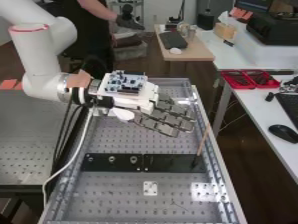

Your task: Grab the drill bit and place it in the clear container

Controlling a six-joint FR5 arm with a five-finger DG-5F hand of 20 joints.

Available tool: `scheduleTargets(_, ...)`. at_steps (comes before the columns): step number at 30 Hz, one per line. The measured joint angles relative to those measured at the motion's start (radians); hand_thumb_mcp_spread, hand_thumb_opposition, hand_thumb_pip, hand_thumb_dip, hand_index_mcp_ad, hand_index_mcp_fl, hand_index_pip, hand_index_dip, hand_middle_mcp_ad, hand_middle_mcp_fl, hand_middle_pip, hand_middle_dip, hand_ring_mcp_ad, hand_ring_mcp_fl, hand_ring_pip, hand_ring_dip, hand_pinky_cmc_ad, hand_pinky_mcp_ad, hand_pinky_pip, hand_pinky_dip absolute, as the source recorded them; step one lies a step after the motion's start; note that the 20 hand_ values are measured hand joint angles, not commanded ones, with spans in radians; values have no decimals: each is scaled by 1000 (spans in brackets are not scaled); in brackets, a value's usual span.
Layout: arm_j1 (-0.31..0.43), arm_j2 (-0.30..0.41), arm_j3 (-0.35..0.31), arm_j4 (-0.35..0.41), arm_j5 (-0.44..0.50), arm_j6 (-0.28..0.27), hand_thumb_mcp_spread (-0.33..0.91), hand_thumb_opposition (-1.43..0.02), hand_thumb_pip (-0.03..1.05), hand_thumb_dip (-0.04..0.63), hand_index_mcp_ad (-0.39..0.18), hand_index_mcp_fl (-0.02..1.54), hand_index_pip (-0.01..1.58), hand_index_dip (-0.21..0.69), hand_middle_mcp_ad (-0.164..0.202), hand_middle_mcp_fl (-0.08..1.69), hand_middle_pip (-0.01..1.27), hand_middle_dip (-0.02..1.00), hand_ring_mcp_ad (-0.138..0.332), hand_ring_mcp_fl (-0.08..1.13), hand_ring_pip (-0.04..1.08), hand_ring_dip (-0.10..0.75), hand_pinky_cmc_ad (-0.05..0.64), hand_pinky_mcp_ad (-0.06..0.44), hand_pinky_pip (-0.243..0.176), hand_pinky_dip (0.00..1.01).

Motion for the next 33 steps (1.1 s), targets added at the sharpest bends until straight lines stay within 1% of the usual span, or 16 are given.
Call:
scheduleTargets(1,-3,-9,7,-1,-3,-1,234,-848,773,204,68,134,1159,49,129,-12,127,96,199,-3,63,-65,237,138,-129,305)
scheduleTargets(3,-8,-21,16,-2,-6,-1,232,-848,775,204,56,138,1208,49,133,-12,133,106,199,-5,63,-65,237,138,-129,302)
scheduleTargets(4,-11,-28,21,-2,-10,0,230,-852,771,222,52,157,1234,49,133,-12,134,108,199,-3,59,-65,237,138,-126,295)
scheduleTargets(5,-12,-31,23,-2,-12,1,246,-848,771,222,51,183,1264,49,129,-10,131,108,199,-9,59,-65,237,138,-126,283)
scheduleTargets(8,-18,-47,31,4,-18,4,265,-853,763,222,51,187,1290,49,129,-10,131,108,199,-10,59,-65,239,138,-126,278)
scheduleTargets(11,-23,-60,34,25,-19,8,264,-862,757,222,38,185,1307,49,129,-12,131,110,199,-12,56,-63,239,138,-126,265)
scheduleTargets(12,-25,-65,35,29,-19,11,265,-862,757,222,38,188,1314,49,129,-9,131,112,215,-12,56,-63,239,138,-126,265)
scheduleTargets(15,-31,-83,41,33,-23,18,281,-862,757,222,37,175,1311,49,131,-12,129,113,213,-17,54,-65,239,138,-129,251)
scheduleTargets(18,-37,-102,50,36,-28,27,281,-862,757,222,37,119,1344,52,131,-10,133,122,213,-17,58,-63,239,138,-129,251)
scheduleTargets(20,-40,-113,57,37,-31,31,283,-862,757,222,37,58,1365,79,127,-12,134,126,213,-17,58,-63,239,138,-129,251)
scheduleTargets(24,-47,-132,66,50,-33,41,309,-862,752,218,37,37,1403,126,127,-12,134,122,215,-19,58,-63,239,138,-126,236)
scheduleTargets(25,-49,-138,68,56,-33,45,312,-862,752,237,37,23,1412,131,127,-12,134,126,215,-19,58,-65,239,138,-126,230)
scheduleTargets(26,-50,-140,69,58,-34,48,312,-862,752,234,37,24,1428,143,131,-12,134,126,215,-19,58,-63,239,138,-126,220)
scheduleTargets(33,-67,-169,84,80,-46,56,328,-862,750,241,37,5,1494,173,127,2,131,138,211,-17,58,-63,239,140,-124,206)
